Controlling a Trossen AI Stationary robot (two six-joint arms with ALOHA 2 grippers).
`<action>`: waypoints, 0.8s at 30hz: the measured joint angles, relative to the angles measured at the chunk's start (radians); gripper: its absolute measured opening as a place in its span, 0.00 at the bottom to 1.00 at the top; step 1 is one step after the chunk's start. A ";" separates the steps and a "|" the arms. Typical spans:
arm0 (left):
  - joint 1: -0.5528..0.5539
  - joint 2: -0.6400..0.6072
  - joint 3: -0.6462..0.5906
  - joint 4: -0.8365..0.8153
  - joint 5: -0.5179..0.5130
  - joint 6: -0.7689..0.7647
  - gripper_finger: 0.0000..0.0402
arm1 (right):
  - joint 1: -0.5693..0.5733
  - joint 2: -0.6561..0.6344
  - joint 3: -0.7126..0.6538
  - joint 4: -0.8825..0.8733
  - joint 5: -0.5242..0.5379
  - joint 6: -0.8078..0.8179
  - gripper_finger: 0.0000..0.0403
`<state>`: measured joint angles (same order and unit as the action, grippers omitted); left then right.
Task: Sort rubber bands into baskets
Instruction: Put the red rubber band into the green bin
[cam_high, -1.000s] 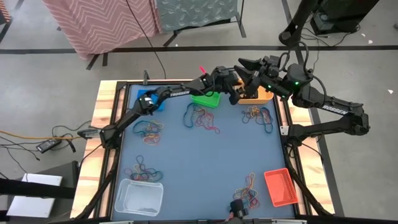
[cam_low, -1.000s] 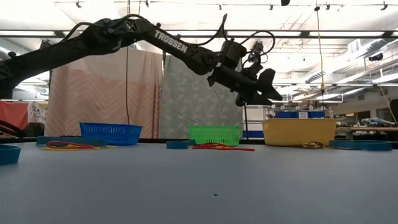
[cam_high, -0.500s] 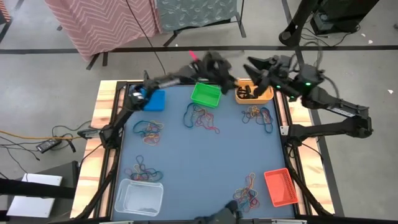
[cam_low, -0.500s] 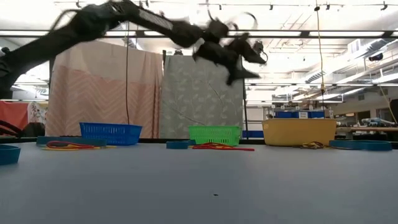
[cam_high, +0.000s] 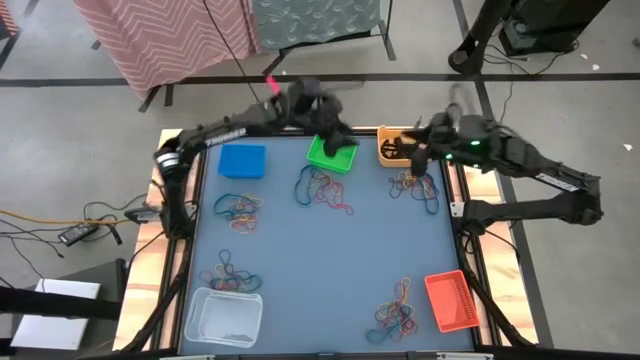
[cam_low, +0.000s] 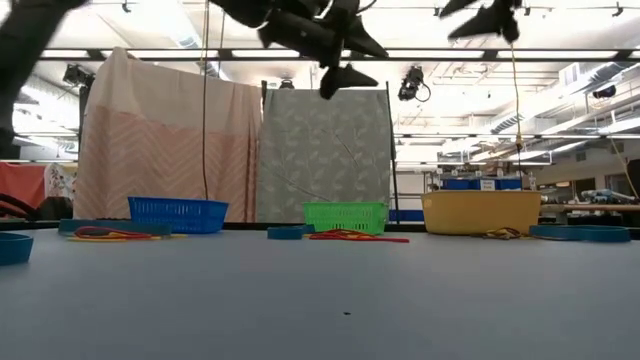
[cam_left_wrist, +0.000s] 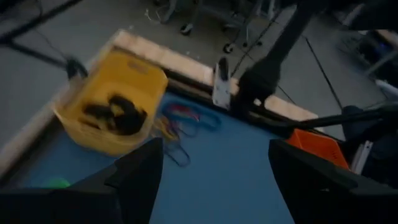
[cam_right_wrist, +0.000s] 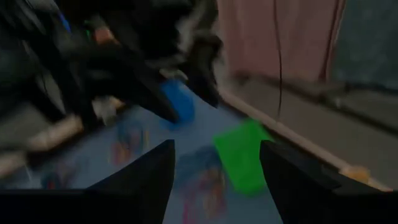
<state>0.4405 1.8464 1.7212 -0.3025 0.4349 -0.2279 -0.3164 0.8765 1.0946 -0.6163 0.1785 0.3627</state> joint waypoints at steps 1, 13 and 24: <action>-0.018 -0.045 -0.090 0.069 -0.027 -0.049 0.73 | 0.000 0.020 -0.009 -0.015 -0.017 -0.004 0.61; -0.112 -0.523 -0.690 0.520 -0.345 -0.398 0.73 | 0.045 0.379 -0.316 0.317 -0.268 -0.022 0.61; -0.086 -0.706 -0.694 0.479 -0.351 -0.101 0.73 | 0.155 0.781 -0.204 0.337 -0.149 -0.057 0.61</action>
<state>0.3545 1.1408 1.0271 0.1764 0.0837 -0.3290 -0.1615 1.6577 0.8901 -0.2790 0.0297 0.3056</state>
